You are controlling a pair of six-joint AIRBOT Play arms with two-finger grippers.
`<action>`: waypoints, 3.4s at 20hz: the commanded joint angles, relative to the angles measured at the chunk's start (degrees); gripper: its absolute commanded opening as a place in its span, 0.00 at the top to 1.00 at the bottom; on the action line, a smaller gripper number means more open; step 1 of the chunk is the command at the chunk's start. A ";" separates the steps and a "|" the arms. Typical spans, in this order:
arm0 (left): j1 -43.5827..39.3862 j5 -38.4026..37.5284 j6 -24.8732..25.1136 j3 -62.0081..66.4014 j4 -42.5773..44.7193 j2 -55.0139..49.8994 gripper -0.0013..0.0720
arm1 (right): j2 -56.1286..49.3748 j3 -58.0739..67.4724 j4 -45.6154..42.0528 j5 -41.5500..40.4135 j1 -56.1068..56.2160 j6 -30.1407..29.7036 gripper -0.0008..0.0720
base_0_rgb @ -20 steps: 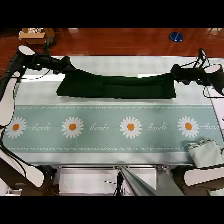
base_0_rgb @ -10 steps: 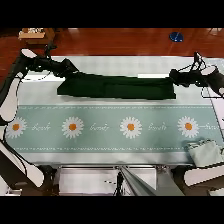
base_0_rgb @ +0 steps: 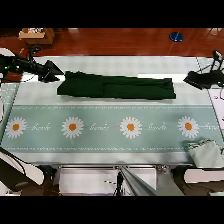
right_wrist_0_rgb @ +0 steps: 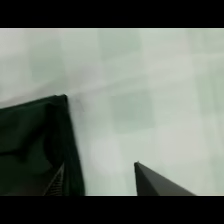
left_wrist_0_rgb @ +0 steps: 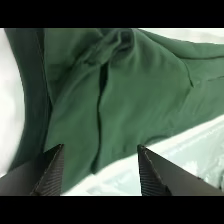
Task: Fold the shirts.
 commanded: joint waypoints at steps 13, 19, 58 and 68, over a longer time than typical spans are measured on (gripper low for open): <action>-2.49 -1.14 0.42 0.02 -0.02 0.83 0.28 | -14.29 0.07 26.51 4.39 5.99 -5.99 0.67; -3.80 -1.09 3.26 0.02 -9.73 0.83 0.87 | -2.71 0.04 27.30 5.49 5.11 -9.77 0.94; -50.71 27.87 0.76 -4.72 -12.46 -2.58 0.95 | 41.20 0.04 3.96 32.63 3.91 9.81 0.94; -60.19 34.23 2.58 -4.72 -34.71 -8.52 0.95 | 44.57 0.04 3.89 31.91 3.91 12.46 0.94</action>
